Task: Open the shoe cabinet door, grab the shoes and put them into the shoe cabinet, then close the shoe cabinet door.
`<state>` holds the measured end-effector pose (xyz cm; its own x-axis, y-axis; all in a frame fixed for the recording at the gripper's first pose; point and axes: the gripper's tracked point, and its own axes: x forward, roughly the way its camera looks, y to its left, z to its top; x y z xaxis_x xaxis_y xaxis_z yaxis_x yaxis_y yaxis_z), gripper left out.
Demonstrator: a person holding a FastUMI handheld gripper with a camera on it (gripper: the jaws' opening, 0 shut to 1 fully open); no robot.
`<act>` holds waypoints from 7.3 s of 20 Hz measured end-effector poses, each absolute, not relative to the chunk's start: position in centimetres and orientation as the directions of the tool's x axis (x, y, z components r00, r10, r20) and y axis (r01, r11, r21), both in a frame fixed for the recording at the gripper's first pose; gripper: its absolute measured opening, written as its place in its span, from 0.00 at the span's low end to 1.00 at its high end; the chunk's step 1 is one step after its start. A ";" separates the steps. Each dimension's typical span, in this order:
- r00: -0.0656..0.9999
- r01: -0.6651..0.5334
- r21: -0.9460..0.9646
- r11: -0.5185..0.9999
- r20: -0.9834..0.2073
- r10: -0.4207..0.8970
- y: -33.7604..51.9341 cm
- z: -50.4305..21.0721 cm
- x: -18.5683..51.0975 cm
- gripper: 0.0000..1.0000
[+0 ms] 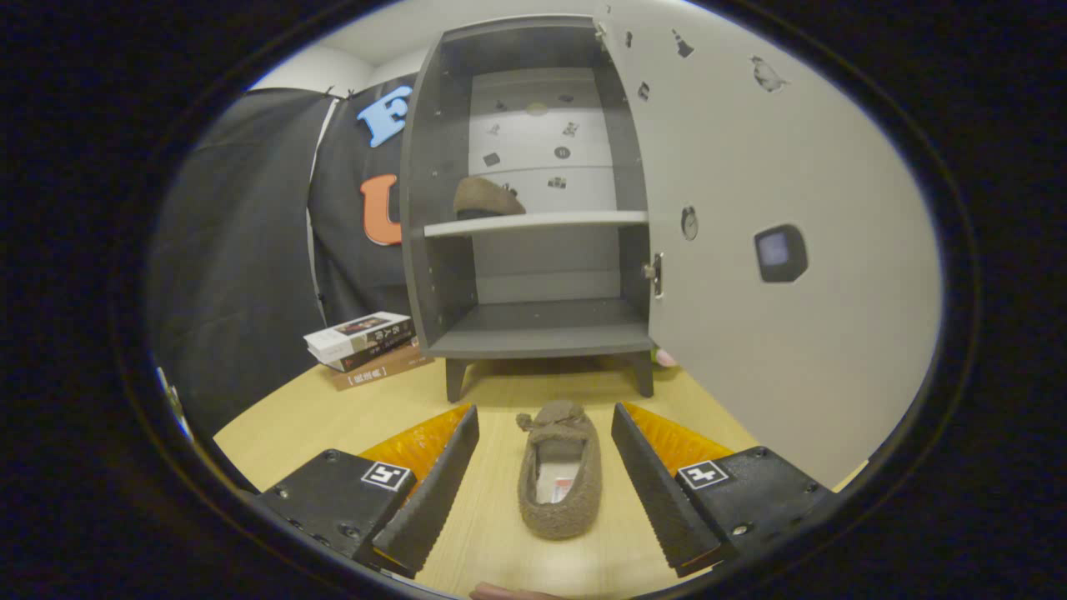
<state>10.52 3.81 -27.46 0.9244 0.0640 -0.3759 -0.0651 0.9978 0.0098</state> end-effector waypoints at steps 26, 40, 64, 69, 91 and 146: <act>0.810 0.009 0.130 0.991 -0.582 0.069 4.0 -39.7 18.5 0.13; 0.880 -0.032 0.137 0.990 -0.465 0.093 4.5 -34.3 15.7 0.11; 0.966 -0.151 0.021 0.988 -0.208 0.152 7.1 -7.6 17.3 0.11; 0.980 -0.154 -0.006 0.988 -0.131 0.152 7.1 -0.2 19.0 0.11; 0.976 -0.065 -0.129 0.990 -0.216 0.036 4.3 4.8 40.2 0.11; 0.815 -0.109 -0.193 0.975 -0.579 -0.023 5.4 -5.7 50.3 0.51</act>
